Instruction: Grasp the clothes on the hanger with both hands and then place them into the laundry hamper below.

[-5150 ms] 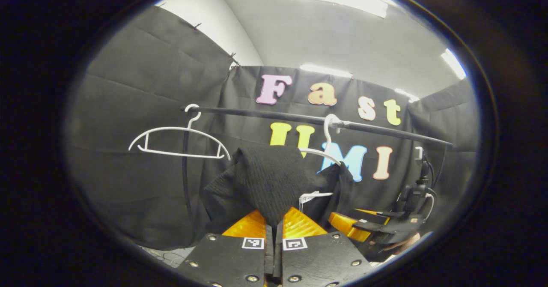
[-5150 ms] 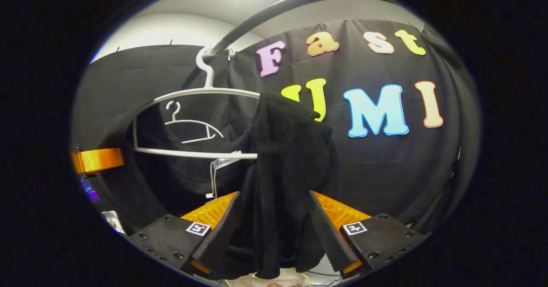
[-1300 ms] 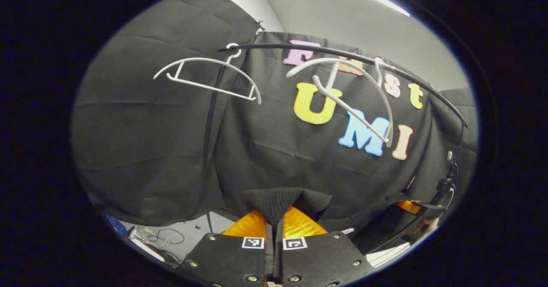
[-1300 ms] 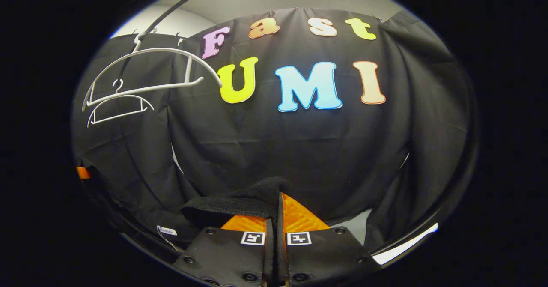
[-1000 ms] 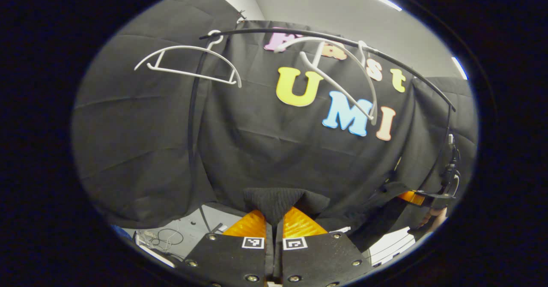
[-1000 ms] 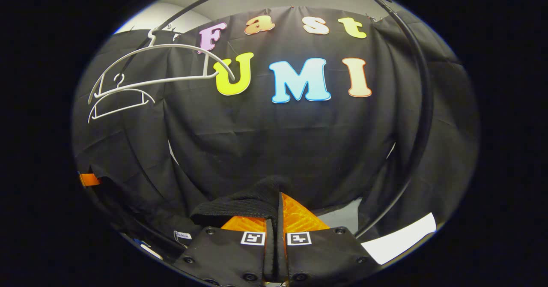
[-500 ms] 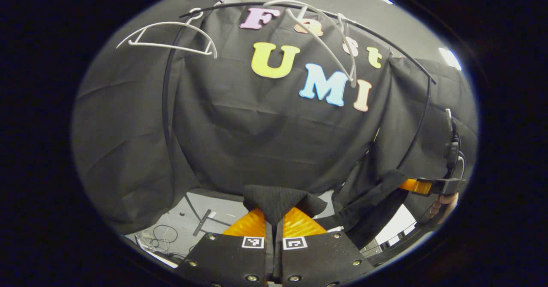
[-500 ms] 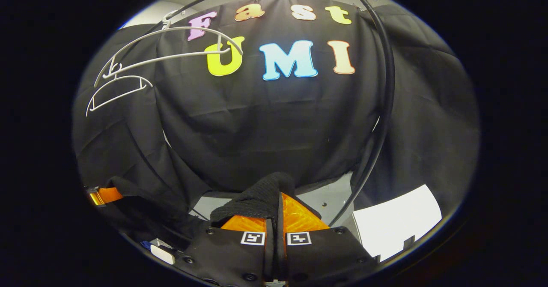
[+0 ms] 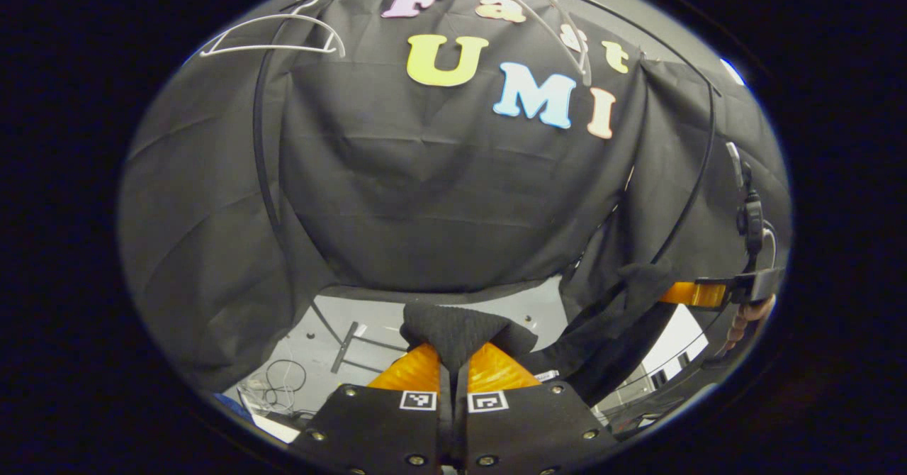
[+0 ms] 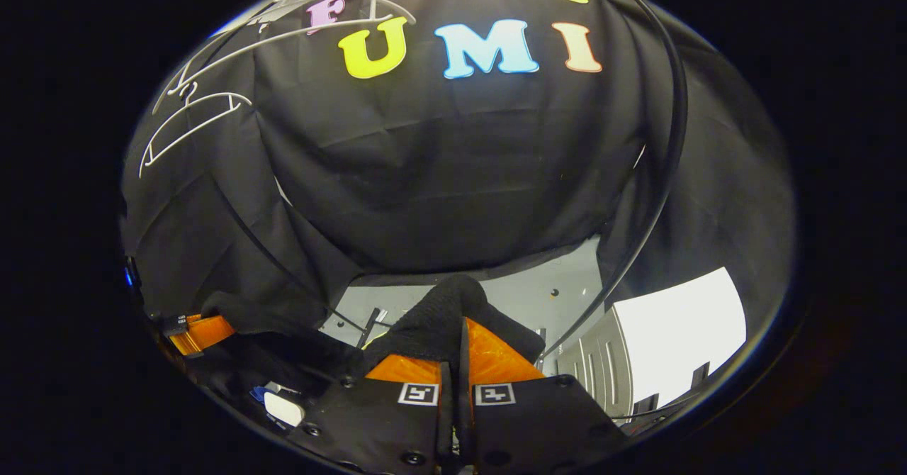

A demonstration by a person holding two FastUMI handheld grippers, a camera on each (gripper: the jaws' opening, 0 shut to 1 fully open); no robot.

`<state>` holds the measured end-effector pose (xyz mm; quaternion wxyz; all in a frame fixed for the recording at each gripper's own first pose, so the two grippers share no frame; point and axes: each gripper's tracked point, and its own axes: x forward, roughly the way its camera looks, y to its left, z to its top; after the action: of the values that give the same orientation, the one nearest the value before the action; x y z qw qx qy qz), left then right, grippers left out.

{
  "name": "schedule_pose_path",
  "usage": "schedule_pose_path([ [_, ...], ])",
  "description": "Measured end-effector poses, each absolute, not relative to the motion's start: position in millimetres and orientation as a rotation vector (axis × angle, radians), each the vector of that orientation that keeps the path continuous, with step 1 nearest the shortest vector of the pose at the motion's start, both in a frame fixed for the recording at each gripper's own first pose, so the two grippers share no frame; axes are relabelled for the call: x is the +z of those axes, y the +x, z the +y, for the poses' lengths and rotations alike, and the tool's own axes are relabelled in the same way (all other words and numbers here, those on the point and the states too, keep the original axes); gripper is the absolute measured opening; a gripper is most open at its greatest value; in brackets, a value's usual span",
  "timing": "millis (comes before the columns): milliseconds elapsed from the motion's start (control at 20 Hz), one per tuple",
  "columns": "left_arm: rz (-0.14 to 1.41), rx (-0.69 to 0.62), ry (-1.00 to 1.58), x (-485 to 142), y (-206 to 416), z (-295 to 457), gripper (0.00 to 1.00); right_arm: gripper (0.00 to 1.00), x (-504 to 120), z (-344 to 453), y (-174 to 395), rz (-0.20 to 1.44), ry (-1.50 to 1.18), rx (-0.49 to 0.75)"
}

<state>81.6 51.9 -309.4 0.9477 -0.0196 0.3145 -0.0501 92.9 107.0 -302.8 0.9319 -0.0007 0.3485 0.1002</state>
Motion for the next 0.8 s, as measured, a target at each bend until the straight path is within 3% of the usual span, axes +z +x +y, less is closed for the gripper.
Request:
schedule_pose_path([
  [50, 0.66, -0.104, -0.038, -320.2, 81.3, 52.2, 0.0, 0.05, -311.8, 108.9, 93.1, 0.737, -0.002, 0.203],
  [350, 0.743, -0.094, -0.037, -364.7, 85.1, 55.5, 0.01, 0.02, -342.1, 118.9, 94.2, 0.804, -0.062, 0.217],
  [400, 0.755, -0.092, -0.034, -373.3, 85.2, 54.3, 0.01, 0.07, -346.7, 119.2, 93.4, 0.813, -0.063, 0.217],
  [800, 0.799, -0.102, -0.036, -402.1, 101.0, 67.1, 0.02, 0.1, -377.5, 125.3, 91.2, 0.888, -0.011, 0.156],
])
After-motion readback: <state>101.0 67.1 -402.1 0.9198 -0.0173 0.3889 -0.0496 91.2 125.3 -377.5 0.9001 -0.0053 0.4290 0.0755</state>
